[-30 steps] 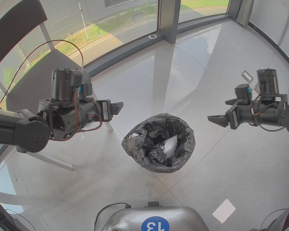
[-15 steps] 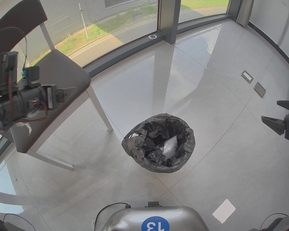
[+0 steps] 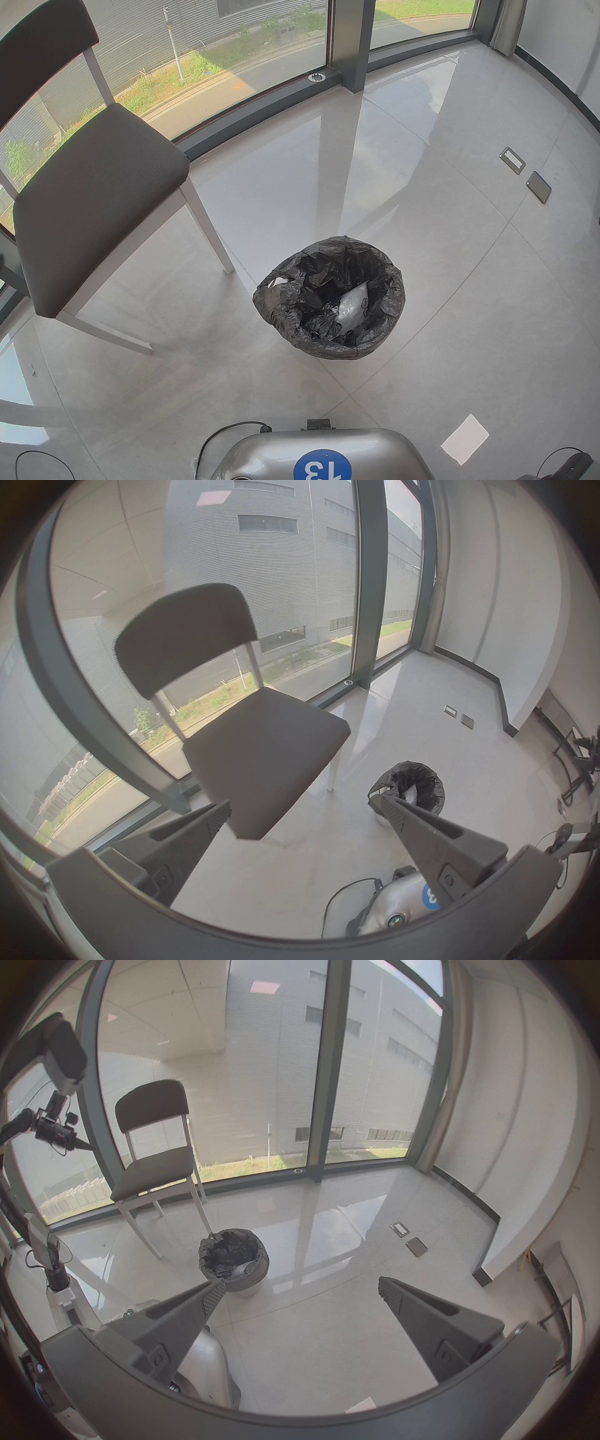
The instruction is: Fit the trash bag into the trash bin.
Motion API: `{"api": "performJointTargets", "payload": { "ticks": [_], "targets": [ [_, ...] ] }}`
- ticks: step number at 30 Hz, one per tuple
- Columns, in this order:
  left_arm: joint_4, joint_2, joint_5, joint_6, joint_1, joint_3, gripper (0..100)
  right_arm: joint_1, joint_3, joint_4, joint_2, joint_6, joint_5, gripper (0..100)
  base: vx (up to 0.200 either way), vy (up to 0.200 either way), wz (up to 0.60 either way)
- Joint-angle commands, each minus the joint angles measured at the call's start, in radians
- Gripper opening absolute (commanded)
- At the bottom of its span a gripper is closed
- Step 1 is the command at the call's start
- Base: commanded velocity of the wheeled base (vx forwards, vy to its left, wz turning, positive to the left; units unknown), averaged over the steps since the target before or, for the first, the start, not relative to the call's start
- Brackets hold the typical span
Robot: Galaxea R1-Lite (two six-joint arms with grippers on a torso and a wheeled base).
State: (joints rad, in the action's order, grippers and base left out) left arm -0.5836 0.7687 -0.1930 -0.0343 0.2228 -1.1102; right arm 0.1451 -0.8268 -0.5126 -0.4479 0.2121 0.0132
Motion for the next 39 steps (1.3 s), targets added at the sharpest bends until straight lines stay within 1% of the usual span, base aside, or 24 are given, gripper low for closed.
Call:
{"api": "performJointTargets", "payload": {
  "ticks": [1, 3, 5, 9, 12, 13, 15, 17, 18, 19, 20, 21, 22, 24, 25, 26, 27, 29, 30, 31, 32, 35, 38, 39],
  "targets": [
    [-0.176, -0.313, -0.025, 0.007, -0.071, -0.008, 100, -0.018, 0.061, -0.132, 0.339, -0.045, 0.036, 100, 0.000, 0.000, 0.00],
    [-0.203, -0.347, -0.025, 0.007, -0.079, 0.000, 100, -0.018, 0.069, -0.159, 0.379, -0.051, 0.050, 100, 0.000, 0.000, 0.00],
    [-0.246, -0.408, -0.026, 0.008, -0.100, 0.018, 100, -0.018, 0.097, -0.192, 0.443, -0.076, 0.077, 100, 0.000, 0.000, 0.00],
    [-0.297, -0.497, -0.028, 0.010, -0.140, 0.043, 100, -0.062, 0.143, -0.219, 0.448, -0.112, 0.100, 100, 0.000, 0.000, 0.00],
    [-0.329, -0.549, -0.026, 0.017, -0.155, 0.063, 100, -0.062, 0.155, -0.247, 0.448, -0.172, 0.136, 100, 0.000, 0.000, 0.00],
    [-0.328, -0.571, -0.026, 0.022, -0.155, 0.075, 100, -0.062, 0.176, -0.244, 0.448, -0.186, 0.129, 100, 0.000, 0.000, 0.00],
    [-0.314, -0.589, -0.025, 0.024, -0.154, 0.099, 100, -0.062, 0.230, -0.224, 0.448, -0.185, 0.126, 100, 0.000, 0.000, 0.00],
    [-0.278, -0.617, -0.026, 0.027, -0.138, 0.142, 100, -0.062, 0.353, -0.123, 0.448, -0.183, 0.128, 100, 0.000, 0.000, 0.00],
    [-0.274, -0.618, -0.026, 0.027, -0.137, 0.147, 100, -0.062, 0.362, -0.112, 0.448, -0.183, 0.128, 100, 0.000, 0.000, 0.00],
    [-0.222, -0.649, -0.029, 0.039, -0.118, 0.194, 100, -0.062, 0.485, 0.042, 0.448, -0.180, 0.125, 100, 0.000, 0.000, 0.00],
    [-0.219, -0.651, -0.029, 0.040, -0.115, 0.199, 100, -0.062, 0.494, 0.054, 0.448, -0.180, 0.125, 100, 0.000, 0.000, 0.00],
    [-0.186, -0.669, -0.036, 0.048, -0.092, 0.240, 100, -0.062, 0.609, 0.200, 0.448, -0.169, 0.119, 100, 0.000, 0.000, 0.00],
    [-0.162, -0.669, -0.045, 0.062, -0.092, 0.263, 100, -0.062, 0.698, 0.304, 0.448, -0.151, 0.110, 100, 0.000, 0.000, 0.00],
    [-0.134, -0.669, -0.056, 0.083, -0.092, 0.294, 100, -0.062, 0.776, 0.457, 0.448, -0.151, 0.080, 100, 0.000, 0.000, 0.00],
    [-0.119, -0.669, -0.052, 0.086, -0.092, 0.314, 100, -0.062, 0.795, 0.516, 0.448, -0.166, 0.050, 100, 0.000, 0.000, 0.00],
    [-0.097, -0.671, -0.051, 0.086, -0.091, 0.339, 100, -0.062, 0.801, 0.523, 0.448, -0.188, 0.027, 100, 0.000, 0.000, 0.00],
    [-0.071, -0.671, -0.049, 0.086, -0.091, 0.369, 100, -0.062, 0.801, 0.517, 0.448, -0.203, 0.019, 100, 0.000, 0.000, 0.00],
    [-0.028, -0.671, -0.051, 0.088, -0.091, 0.421, 100, -0.062, 0.799, 0.513, 0.448, -0.209, 0.017, 100, 0.000, 0.000, 0.00],
    [-0.028, -0.671, -0.051, 0.088, -0.091, 0.421, 100, -0.062, 0.799, 0.513, 0.448, -0.209, 0.017, 100, 0.000, 0.000, 0.00],
    [0.054, -0.671, -0.049, 0.089, -0.091, 0.509, 100, -0.062, 0.799, 0.513, 0.448, -0.208, 0.008, 100, 0.000, 0.000, 0.00],
    [0.111, -0.671, -0.043, 0.088, -0.091, 0.560, 100, -0.062, 0.798, 0.511, 0.448, -0.209, 0.007, 100, 0.000, 0.000, 0.00],
    [0.238, -0.671, -0.036, 0.079, -0.091, 0.675, 100, -0.062, 0.801, 0.517, 0.448, -0.209, 0.008, 100, 0.000, 0.000, 0.00],
    [0.263, -0.672, -0.056, 0.076, -0.088, 0.716, 100, -0.062, 0.801, 0.519, 0.448, -0.204, 0.010, 100, 0.000, 0.000, 0.00],
    [0.248, -0.667, -0.080, 0.076, -0.103, 0.713, 100, -0.062, 0.799, 0.517, 0.448, -0.200, 0.004, 100, 0.000, 0.000, 0.00]
  ]
}}
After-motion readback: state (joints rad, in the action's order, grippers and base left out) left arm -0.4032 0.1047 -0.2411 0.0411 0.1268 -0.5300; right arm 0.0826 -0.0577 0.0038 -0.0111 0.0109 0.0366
